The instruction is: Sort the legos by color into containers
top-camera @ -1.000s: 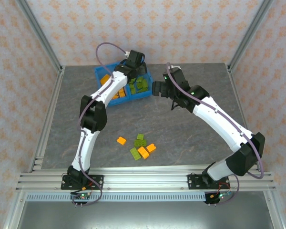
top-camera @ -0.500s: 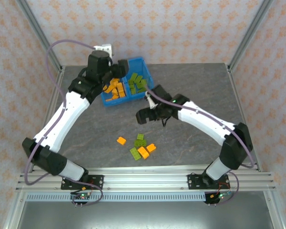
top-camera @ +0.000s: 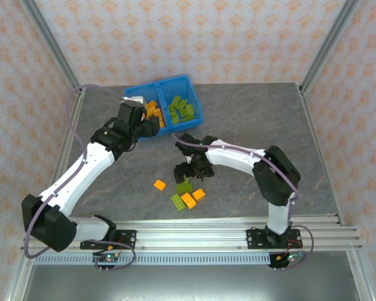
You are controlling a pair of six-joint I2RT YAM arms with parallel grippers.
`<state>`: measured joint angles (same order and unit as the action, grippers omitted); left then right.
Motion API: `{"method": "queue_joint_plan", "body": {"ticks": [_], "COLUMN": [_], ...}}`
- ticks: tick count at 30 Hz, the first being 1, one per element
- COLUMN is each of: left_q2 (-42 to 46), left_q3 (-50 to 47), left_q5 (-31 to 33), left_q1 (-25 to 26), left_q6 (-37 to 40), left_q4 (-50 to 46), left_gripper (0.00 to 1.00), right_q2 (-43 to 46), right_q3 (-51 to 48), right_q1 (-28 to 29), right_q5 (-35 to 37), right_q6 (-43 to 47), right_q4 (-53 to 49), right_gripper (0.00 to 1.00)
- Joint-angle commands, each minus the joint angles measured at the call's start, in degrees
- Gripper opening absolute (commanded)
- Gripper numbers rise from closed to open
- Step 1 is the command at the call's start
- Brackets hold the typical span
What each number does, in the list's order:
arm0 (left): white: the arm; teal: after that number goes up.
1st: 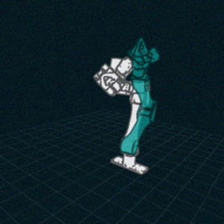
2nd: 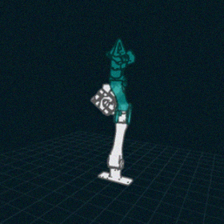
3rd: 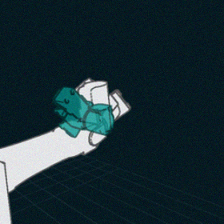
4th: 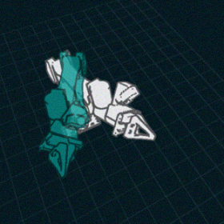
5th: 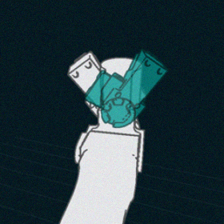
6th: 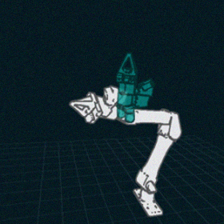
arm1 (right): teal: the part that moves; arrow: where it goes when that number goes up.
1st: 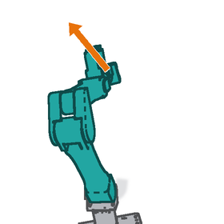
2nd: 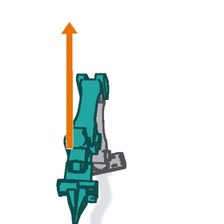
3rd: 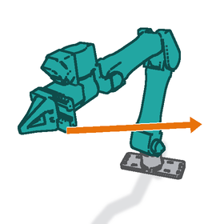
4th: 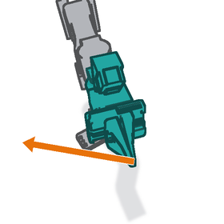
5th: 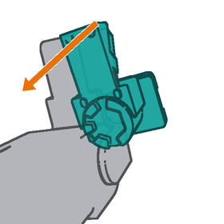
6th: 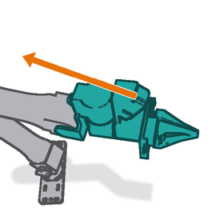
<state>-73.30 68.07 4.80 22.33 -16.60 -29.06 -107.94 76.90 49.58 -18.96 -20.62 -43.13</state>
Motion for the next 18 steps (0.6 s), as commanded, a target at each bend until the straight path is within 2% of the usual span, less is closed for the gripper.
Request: {"method": "queue_joint_plan", "body": {"ticks": [1, 3, 7, 10, 18], "left_q2": [2.08, 2.02, 1.94, 1.85, 0.67], "left_q3": [-0.84, -0.53, -0.63, -1.06, -1.06], "left_q5": [0.79, 1.02, 1.05, 0.65, -0.97], "left_q1": [-0.62, -0.62, -0.64, -0.66, -0.62], "left_q6": [0.87, 1.65, 2.11, 1.87, 1.03], "left_q4": [1.71, 0.99, 0.82, 1.47, 2.39], "left_gripper": [0.81, 0.81, 0.82, 0.82, 0.83], "right_q2": [-2.88, -4.93, -7.15, -7.69, -7.56], "right_q3": [4.88, 6.46, 6.86, 6.63, 6.39], "right_q1": [2.35, 3.36, 3.59, 3.59, 3.54], "right_q5": [5.77, 8.35, 12.27, 13.02, 12.82], "right_q6": [-4.70, -5.71, -9.19, -9.69, -9.06], "right_q4": [-0.64, -1.91, -3.15, -3.46, -3.70], "right_gripper": [0.95, 0.93, 0.76, 0.68, 0.33]}}
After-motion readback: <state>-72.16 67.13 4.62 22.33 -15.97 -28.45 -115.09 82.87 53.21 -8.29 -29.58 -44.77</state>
